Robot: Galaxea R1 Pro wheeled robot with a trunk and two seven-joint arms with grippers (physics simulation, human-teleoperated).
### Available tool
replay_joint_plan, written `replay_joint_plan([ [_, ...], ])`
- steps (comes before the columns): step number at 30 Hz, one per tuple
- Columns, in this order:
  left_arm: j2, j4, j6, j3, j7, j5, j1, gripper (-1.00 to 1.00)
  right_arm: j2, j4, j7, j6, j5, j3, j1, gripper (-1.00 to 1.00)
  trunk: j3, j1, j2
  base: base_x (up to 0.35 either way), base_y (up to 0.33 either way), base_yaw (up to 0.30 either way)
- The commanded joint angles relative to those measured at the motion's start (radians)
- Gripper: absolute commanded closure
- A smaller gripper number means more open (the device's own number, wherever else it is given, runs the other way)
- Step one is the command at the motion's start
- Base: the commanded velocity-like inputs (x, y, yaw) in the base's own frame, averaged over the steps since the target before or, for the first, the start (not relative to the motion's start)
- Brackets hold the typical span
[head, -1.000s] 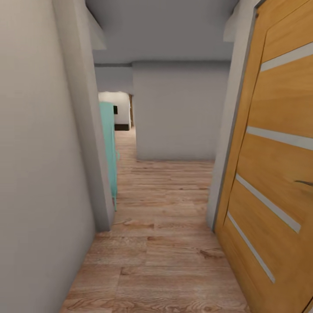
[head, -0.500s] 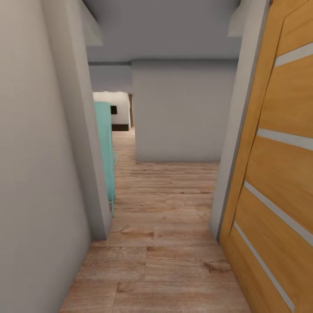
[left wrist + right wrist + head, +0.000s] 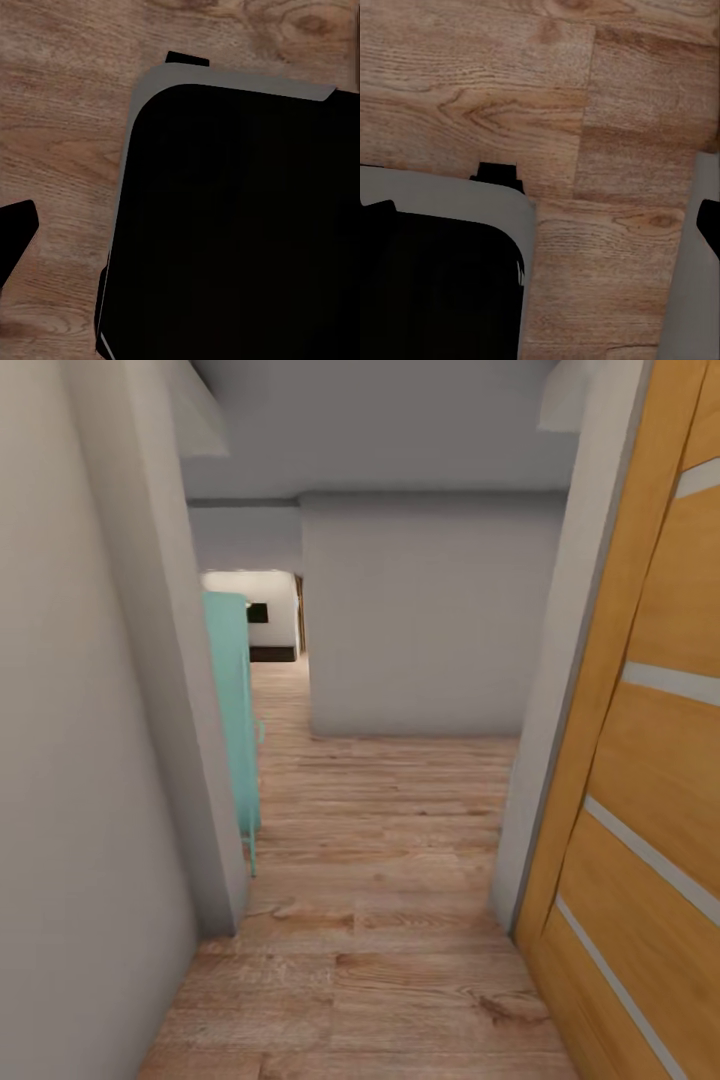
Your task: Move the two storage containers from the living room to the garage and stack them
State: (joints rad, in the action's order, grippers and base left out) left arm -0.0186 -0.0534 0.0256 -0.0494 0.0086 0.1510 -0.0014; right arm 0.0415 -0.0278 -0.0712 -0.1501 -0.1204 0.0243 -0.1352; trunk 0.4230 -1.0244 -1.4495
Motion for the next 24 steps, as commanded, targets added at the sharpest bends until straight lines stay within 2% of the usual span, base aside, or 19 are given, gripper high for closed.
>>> replay_joint_plan([
  [1, 0.0, 0.0, 0.002, -0.004, 0.001, 0.004, 0.0, -1.0, 0.0, -0.003, -0.006, -0.004, -0.01, 0.002, -0.001, -1.0, 0.001, -0.001, 0.0, 0.323, 0.0, 0.0],
  [19, 0.0, 0.0, 0.004, -0.004, 0.001, 0.004, 0.0, -1.0, 0.0, -0.003, -0.005, -0.003, -0.01, 0.002, -0.001, -1.0, 0.001, -0.001, 0.0, 0.323, 0.0, 0.0],
  [24, 0.0, 0.0, 0.004, -0.004, 0.001, 0.004, 0.0, -1.0, 0.0, -0.003, -0.006, -0.004, -0.029, 0.002, -0.001, -1.0, 0.001, -0.001, 0.0, 0.323, 0.0, 0.0],
])
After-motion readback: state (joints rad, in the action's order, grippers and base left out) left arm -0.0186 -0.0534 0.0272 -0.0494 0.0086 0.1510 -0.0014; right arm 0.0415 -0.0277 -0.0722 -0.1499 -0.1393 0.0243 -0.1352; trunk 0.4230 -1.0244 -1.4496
